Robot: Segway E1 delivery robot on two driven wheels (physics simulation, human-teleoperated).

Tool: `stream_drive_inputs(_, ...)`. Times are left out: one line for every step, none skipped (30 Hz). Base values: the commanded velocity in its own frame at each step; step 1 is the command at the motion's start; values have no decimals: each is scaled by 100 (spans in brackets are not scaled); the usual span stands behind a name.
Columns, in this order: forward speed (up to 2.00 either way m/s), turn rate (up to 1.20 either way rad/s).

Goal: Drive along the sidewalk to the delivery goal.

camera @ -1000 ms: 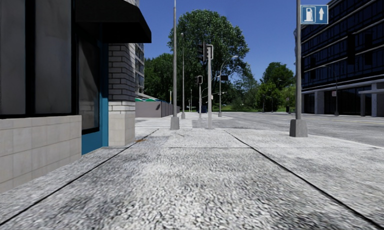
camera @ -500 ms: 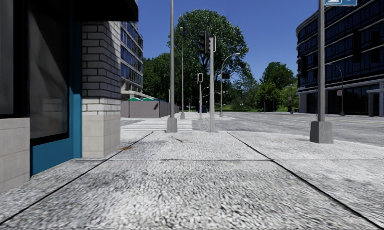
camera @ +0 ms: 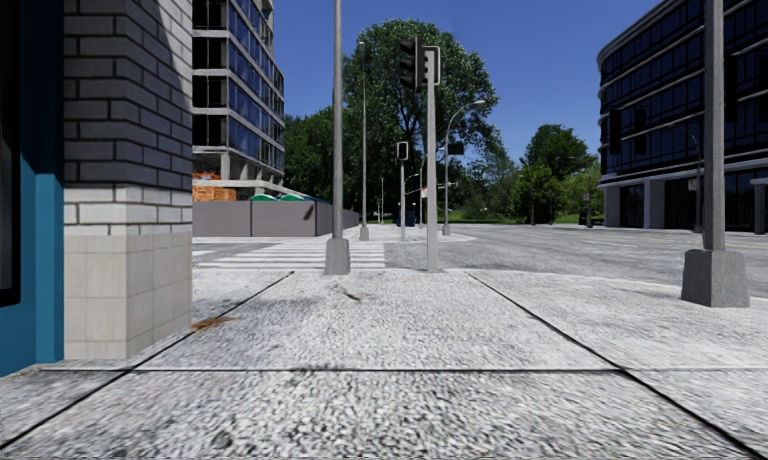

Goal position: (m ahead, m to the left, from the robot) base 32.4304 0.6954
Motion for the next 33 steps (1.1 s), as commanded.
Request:
stream_drive_inputs(200, 0)
stream_drive_inputs(200, 0)
stream_drive_inputs(200, 0)
stream_drive_inputs(200, 0)
stream_drive_inputs(200, 0)
stream_drive_inputs(200, 0)
stream_drive_inputs(200, 0)
stream_drive_inputs(200, 2)
stream_drive_inputs(200, 2)
stream_drive_inputs(200, 8)
stream_drive_inputs(200, 11)
stream_drive_inputs(200, 21)
stream_drive_inputs(200, 36)
stream_drive_inputs(200, 36)
stream_drive_inputs(200, 48)
stream_drive_inputs(200, 53)
stream_drive_inputs(200, 54)
stream_drive_inputs(200, 54)
stream_drive_inputs(200, 54)
stream_drive_inputs(200, 54)
stream_drive_inputs(200, 54)
stream_drive_inputs(200, 54)
stream_drive_inputs(200, 54)
stream_drive_inputs(200, 54)
stream_drive_inputs(200, 54)
stream_drive_inputs(200, 54)
stream_drive_inputs(200, 53)
stream_drive_inputs(200, 53)
stream_drive_inputs(200, 36)
stream_drive_inputs(200, 13)
stream_drive_inputs(200, 8)
stream_drive_inputs(200, 8)
stream_drive_inputs(200, 7)
